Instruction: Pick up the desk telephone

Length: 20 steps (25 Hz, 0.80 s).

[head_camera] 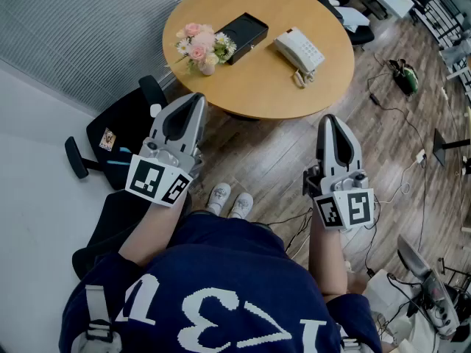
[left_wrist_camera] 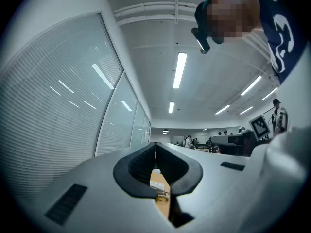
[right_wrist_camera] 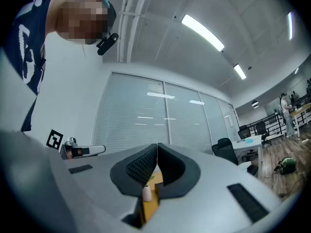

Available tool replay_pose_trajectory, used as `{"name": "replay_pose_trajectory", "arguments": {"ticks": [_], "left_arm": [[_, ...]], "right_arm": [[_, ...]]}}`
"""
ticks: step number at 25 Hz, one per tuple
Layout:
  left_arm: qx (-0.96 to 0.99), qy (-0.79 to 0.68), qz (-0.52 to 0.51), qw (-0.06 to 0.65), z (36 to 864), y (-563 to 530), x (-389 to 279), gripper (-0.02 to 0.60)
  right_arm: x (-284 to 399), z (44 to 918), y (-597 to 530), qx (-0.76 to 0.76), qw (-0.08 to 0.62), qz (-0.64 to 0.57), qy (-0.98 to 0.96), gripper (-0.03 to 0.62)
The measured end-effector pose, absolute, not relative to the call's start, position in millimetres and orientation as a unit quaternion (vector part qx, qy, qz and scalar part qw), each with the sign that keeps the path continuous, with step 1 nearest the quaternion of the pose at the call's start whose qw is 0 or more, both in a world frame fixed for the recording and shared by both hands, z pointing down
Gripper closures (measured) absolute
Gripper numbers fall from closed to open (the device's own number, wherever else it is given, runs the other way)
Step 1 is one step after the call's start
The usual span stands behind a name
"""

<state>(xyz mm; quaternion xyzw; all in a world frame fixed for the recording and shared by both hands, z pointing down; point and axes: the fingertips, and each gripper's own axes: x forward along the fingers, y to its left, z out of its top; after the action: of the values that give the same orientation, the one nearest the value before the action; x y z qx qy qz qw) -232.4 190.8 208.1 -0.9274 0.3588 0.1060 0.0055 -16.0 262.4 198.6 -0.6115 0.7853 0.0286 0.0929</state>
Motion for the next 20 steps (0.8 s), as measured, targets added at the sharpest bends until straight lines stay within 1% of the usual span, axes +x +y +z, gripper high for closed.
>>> {"name": "replay_pose_trajectory", "arguments": {"ticks": [7,12,20], "left_arm": [[-0.927,0.363,0.092,-0.003,219,187,-227,0.566],[-0.927,0.361,0.097,0.001,212,187,-213,0.566],[-0.917,0.385,0.101,0.014,214,183,-201,0.566]], "right_arm": [[-8,200,265,-0.616,0.1,0.024,0.781,0.568],[14,195,269,-0.624,0.134,0.012,0.77,0.567],[41,201,267,-0.615,0.126,0.006,0.778,0.566]]}}
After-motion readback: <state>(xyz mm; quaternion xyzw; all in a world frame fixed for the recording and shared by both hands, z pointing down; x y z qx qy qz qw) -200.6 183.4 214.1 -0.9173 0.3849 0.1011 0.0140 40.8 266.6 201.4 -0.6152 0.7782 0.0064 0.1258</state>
